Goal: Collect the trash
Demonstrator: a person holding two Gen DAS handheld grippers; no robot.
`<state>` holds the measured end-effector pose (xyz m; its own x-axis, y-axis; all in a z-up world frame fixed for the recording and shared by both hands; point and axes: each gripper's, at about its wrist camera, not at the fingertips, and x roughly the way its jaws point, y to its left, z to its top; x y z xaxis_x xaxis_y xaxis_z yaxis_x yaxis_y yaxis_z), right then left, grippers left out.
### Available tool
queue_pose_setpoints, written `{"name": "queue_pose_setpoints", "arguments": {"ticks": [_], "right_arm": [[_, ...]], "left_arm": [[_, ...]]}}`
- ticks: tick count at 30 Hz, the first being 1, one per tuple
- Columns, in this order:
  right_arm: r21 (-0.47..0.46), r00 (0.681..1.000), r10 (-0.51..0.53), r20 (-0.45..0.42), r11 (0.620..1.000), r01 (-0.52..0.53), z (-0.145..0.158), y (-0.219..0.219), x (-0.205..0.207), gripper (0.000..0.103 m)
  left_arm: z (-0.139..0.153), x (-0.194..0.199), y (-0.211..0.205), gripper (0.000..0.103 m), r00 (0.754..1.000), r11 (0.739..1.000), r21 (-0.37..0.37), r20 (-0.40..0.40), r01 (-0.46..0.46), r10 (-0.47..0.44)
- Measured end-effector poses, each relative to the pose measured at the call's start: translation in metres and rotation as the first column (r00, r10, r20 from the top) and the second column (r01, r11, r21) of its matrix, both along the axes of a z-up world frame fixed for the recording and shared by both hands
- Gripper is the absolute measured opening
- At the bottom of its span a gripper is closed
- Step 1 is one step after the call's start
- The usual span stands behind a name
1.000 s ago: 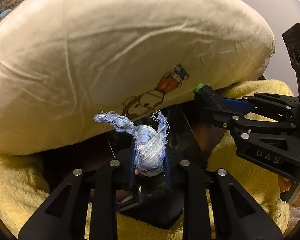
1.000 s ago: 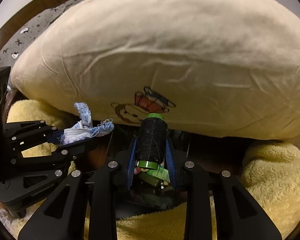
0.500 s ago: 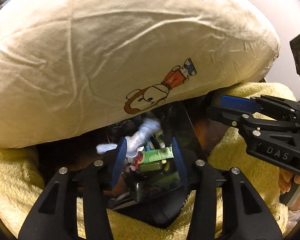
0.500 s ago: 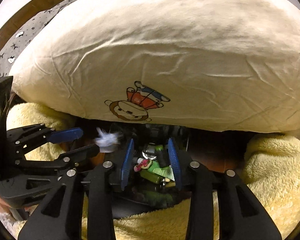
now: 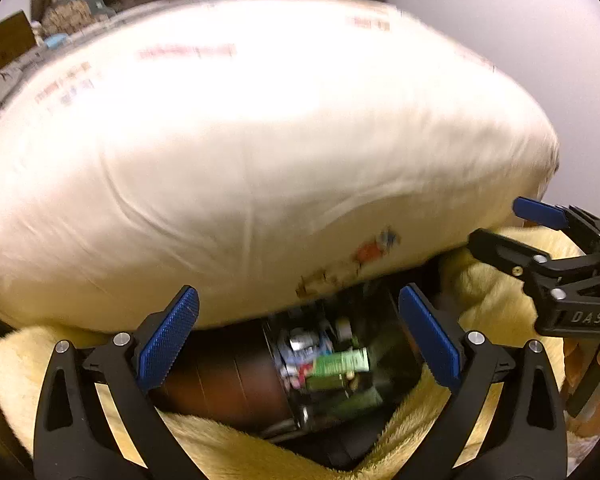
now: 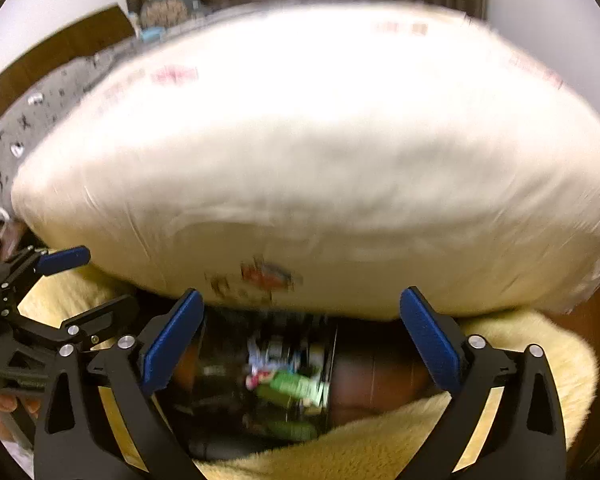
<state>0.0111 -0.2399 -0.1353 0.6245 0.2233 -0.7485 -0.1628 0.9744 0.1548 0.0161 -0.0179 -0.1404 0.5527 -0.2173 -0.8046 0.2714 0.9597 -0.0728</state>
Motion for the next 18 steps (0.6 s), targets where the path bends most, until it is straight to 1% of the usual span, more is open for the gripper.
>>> {"name": "queue_pose_setpoints", "arguments": {"ticks": [1, 2, 3, 4, 5, 8, 10, 12, 13, 15, 17, 18], "right_arm": [[0.006, 0.999, -0.008, 0.031, 1.000, 0.007, 0.010, 0.000, -0.002, 0.099], [0.022, 0.995, -0.026, 0.091, 0.999, 0.024, 0.027, -0.002, -0.006, 0.099], [0.031, 0.992, -0.035, 0.122, 0.999, 0.032, 0.034, -0.003, -0.007, 0.099], [0.047, 0.983, -0.053, 0.173, 0.998, 0.045, 0.048, -0.004, -0.011, 0.099], [0.062, 0.973, -0.072, 0.219, 0.996, 0.060, 0.060, -0.005, -0.015, 0.099], [0.092, 0.941, -0.123, 0.314, 0.991, 0.099, 0.085, -0.009, -0.020, 0.099], [0.064, 0.913, -0.145, 0.381, 0.989, 0.131, 0.102, -0.007, -0.024, 0.099], [0.019, 0.898, -0.144, 0.415, 0.989, 0.150, 0.112, -0.003, -0.025, 0.099], [0.005, 0.892, -0.143, 0.429, 0.988, 0.156, 0.118, -0.003, -0.024, 0.099], [0.010, 0.881, -0.150, 0.450, 0.987, 0.163, 0.128, -0.006, -0.026, 0.099], [0.024, 0.858, -0.175, 0.483, 0.982, 0.187, 0.137, -0.009, -0.032, 0.099], [0.023, 0.852, -0.183, 0.491, 0.980, 0.197, 0.138, -0.009, -0.034, 0.099]], "left_arm": [[0.012, -0.001, 0.003, 0.095, 0.999, 1.000, 0.005, 0.041, -0.011, 0.010], [0.021, 0.001, 0.000, 0.095, 0.997, 1.000, 0.010, 0.075, -0.020, 0.019], [0.036, -0.002, 0.004, 0.095, 0.991, 0.999, 0.016, 0.131, -0.036, 0.033], [0.050, -0.004, 0.008, 0.095, 0.983, 0.999, 0.020, 0.176, -0.048, 0.044], [0.058, -0.005, 0.007, 0.095, 0.977, 0.998, 0.022, 0.206, -0.057, 0.051], [0.087, -0.013, 0.011, 0.095, 0.950, 0.996, 0.020, 0.303, -0.081, 0.071], [0.102, -0.016, 0.012, 0.095, 0.933, 0.996, 0.017, 0.351, -0.086, 0.074], [0.120, -0.021, 0.012, 0.095, 0.910, 0.995, 0.012, 0.406, -0.094, 0.081], [0.122, -0.023, 0.009, 0.095, 0.904, 0.996, 0.013, 0.420, -0.093, 0.079], [0.128, -0.025, 0.004, 0.095, 0.889, 0.996, 0.016, 0.452, -0.093, 0.076], [0.135, -0.026, 0.004, 0.095, 0.870, 0.993, 0.028, 0.485, -0.119, 0.091], [0.137, -0.026, 0.005, 0.095, 0.861, 0.989, 0.031, 0.497, -0.142, 0.108]]}}
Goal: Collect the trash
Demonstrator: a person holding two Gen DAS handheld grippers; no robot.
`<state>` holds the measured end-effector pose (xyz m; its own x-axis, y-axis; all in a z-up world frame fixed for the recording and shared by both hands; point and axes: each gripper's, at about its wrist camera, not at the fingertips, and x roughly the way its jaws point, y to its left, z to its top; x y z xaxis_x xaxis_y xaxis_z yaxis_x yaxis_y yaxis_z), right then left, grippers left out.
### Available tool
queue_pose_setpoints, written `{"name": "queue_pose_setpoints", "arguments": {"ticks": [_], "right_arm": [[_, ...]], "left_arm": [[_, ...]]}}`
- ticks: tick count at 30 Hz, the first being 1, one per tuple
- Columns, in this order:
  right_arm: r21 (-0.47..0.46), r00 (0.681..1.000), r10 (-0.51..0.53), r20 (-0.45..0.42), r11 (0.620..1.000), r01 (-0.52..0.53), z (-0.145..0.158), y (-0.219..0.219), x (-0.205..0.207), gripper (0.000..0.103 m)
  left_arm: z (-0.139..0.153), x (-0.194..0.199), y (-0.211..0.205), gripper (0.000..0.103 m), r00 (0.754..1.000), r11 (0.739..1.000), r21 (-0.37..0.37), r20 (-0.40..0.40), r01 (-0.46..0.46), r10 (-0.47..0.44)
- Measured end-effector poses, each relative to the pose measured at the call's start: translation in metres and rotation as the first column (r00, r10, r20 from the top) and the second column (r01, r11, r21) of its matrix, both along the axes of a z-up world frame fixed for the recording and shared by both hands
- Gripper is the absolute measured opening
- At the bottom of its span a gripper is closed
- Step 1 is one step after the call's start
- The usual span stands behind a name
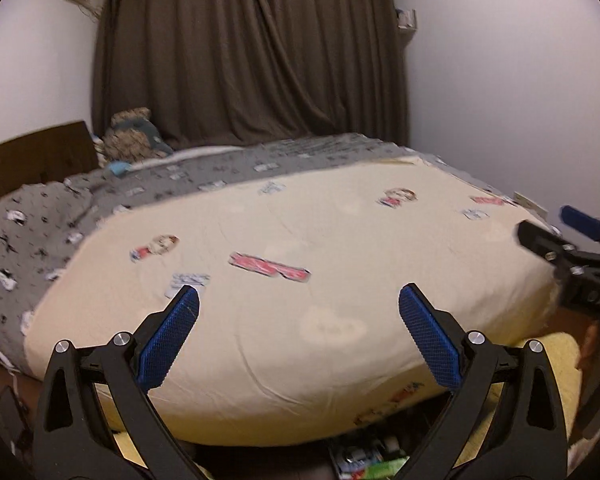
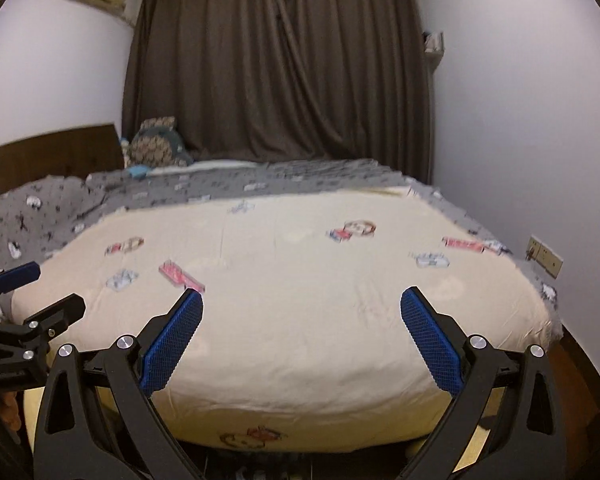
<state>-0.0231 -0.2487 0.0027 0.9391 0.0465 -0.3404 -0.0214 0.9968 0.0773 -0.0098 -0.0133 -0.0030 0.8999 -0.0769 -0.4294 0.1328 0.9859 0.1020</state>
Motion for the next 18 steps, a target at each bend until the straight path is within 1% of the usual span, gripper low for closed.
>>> {"name": "queue_pose_setpoints", "arguments": {"ticks": [2, 3, 4, 6, 9, 14, 18], "right_arm": [[-0.010, 1.000, -0.025, 0.005, 1.000, 0.025, 0.002, 0.001, -0.003, 0.099], [-0.003, 1.000, -0.030, 0.003, 1.000, 0.030, 0.001, 0.001, -0.006, 0.099], [0.007, 1.000, -0.030, -0.001, 1.000, 0.030, 0.000, 0.000, -0.006, 0.099], [0.023, 1.000, -0.011, -0.016, 1.000, 0.011, -0.002, 0.000, -0.006, 0.099], [-0.018, 1.000, -0.007, -0.029, 1.000, 0.006, -0.005, 0.010, -0.006, 0.099], [-0.022, 0.999, 0.004, -0.033, 1.000, -0.004, -0.006, 0.018, -0.006, 0.099], [-0.058, 1.000, -0.005, -0.030, 0.998, 0.003, -0.008, 0.026, -0.007, 0.099]], "left_arm": [[0.007, -0.003, 0.002, 0.095, 1.000, 1.000, -0.013, 0.005, -0.017, 0.017], [0.008, -0.003, 0.004, 0.095, 1.000, 0.999, -0.035, 0.004, -0.016, 0.017], [0.010, -0.006, 0.007, 0.095, 1.000, 0.998, -0.057, 0.004, -0.019, 0.019], [0.011, -0.008, 0.009, 0.095, 1.000, 0.997, -0.078, 0.004, -0.027, 0.028], [0.008, -0.011, 0.011, 0.095, 0.999, 0.997, -0.073, 0.001, -0.039, 0.039], [0.002, -0.013, 0.014, 0.095, 0.999, 0.997, -0.063, -0.011, -0.048, 0.048], [-0.001, -0.011, 0.015, 0.095, 0.998, 0.997, -0.058, -0.020, -0.055, 0.054]]}}
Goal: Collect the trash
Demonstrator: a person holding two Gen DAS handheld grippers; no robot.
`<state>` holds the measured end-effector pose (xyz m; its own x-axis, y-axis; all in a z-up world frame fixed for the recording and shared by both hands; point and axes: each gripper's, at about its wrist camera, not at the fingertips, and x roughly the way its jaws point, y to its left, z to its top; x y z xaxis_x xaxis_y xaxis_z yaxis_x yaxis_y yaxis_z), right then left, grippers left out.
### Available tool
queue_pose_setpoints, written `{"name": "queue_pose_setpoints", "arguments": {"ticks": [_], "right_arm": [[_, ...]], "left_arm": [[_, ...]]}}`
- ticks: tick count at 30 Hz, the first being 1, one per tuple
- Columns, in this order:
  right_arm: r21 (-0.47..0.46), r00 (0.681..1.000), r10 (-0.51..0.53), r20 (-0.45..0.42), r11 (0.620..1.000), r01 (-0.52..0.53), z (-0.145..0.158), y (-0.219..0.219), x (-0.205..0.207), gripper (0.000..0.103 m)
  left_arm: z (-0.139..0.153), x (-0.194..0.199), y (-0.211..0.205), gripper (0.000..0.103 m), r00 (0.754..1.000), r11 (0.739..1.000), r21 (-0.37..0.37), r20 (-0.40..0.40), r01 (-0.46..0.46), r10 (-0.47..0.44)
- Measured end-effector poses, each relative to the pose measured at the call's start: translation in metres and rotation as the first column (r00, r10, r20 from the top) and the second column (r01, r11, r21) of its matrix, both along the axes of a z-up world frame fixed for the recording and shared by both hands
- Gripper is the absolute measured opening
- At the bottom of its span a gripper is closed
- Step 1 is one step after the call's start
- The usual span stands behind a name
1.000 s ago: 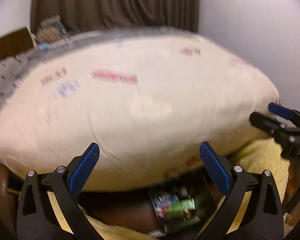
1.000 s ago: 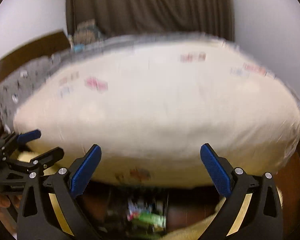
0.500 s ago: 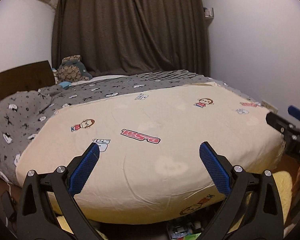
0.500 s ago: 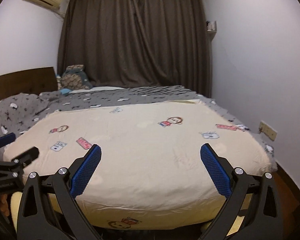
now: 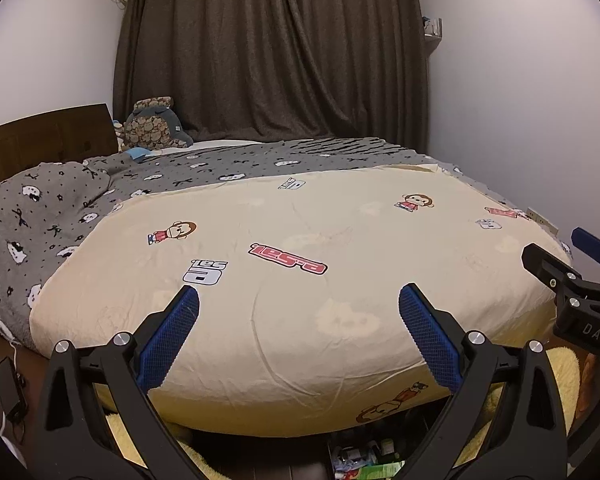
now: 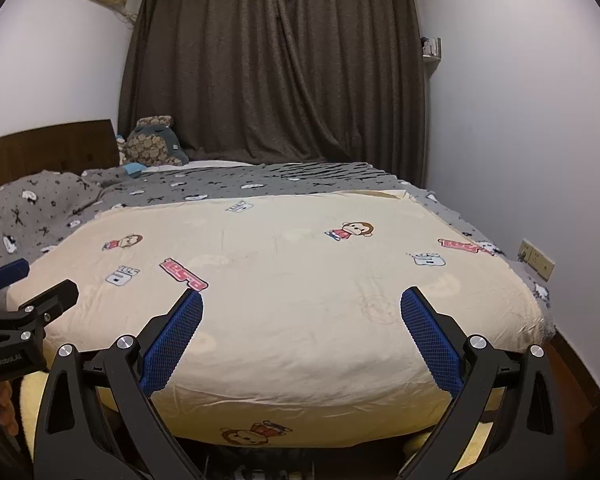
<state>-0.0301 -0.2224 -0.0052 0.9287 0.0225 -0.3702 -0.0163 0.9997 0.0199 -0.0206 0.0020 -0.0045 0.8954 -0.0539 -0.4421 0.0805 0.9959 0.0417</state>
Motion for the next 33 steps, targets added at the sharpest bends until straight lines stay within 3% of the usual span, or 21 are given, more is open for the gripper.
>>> {"name": "queue_pose_setpoints", "arguments": {"ticks": [33], "right_arm": [[0.015, 1.000, 0.001, 0.018, 1.000, -0.001, 0.0039, 0.0025, -0.0026, 0.099]], "left_arm": [[0.0086, -0.0077, 0.0045, 0.095, 0.999, 0.999, -0.042, 0.028, 0.028, -0.027]]}}
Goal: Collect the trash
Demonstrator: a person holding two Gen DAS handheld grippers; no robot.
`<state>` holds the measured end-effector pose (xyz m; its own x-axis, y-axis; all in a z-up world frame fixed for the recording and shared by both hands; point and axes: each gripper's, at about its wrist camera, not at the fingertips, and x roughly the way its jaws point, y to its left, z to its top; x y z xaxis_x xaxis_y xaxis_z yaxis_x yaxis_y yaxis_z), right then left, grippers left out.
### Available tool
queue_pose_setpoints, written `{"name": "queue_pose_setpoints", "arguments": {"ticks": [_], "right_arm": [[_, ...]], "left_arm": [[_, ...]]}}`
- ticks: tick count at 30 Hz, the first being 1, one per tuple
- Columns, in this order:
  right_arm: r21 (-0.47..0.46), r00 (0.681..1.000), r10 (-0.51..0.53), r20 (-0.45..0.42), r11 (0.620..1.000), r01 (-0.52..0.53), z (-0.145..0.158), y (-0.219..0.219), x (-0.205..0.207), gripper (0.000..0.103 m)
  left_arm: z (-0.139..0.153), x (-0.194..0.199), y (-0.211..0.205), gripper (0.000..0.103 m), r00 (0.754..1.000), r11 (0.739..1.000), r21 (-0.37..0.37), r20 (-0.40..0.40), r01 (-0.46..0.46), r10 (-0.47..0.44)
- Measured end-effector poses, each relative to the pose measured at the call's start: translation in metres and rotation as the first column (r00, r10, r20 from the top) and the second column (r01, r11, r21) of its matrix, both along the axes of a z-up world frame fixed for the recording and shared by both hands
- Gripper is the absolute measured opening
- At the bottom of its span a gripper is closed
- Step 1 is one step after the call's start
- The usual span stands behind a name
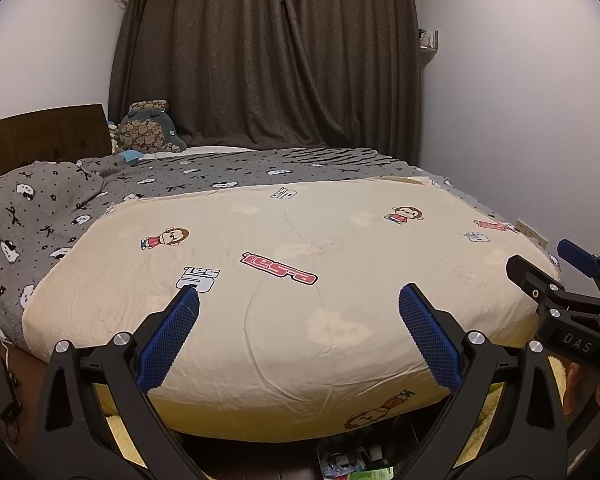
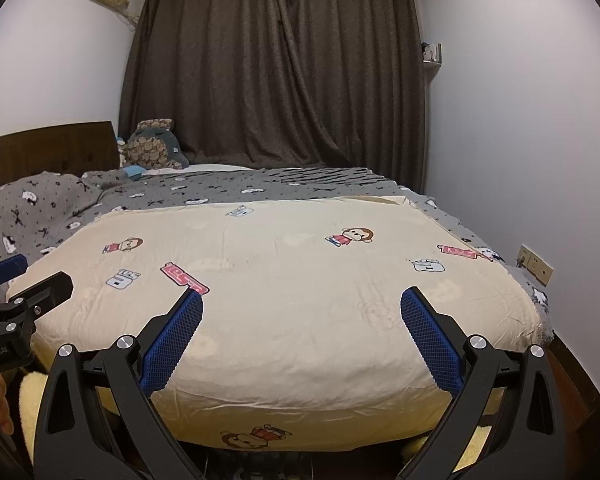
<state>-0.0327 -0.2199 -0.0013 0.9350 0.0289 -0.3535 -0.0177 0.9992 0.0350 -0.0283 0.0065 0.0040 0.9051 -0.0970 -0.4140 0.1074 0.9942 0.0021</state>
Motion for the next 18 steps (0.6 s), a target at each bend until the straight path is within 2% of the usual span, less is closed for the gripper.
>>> {"name": "queue_pose_setpoints", "arguments": {"ticks": [18], "right_arm": [[0.006, 1.000, 0.000, 0.000, 1.000, 0.000, -0.0002, -0.0019, -0.0031, 0.100]], "left_arm": [[-0.0003, -0.0028, 0.0008, 0.095, 1.000, 1.000, -0.004, 0.003, -0.002, 0.002]]}}
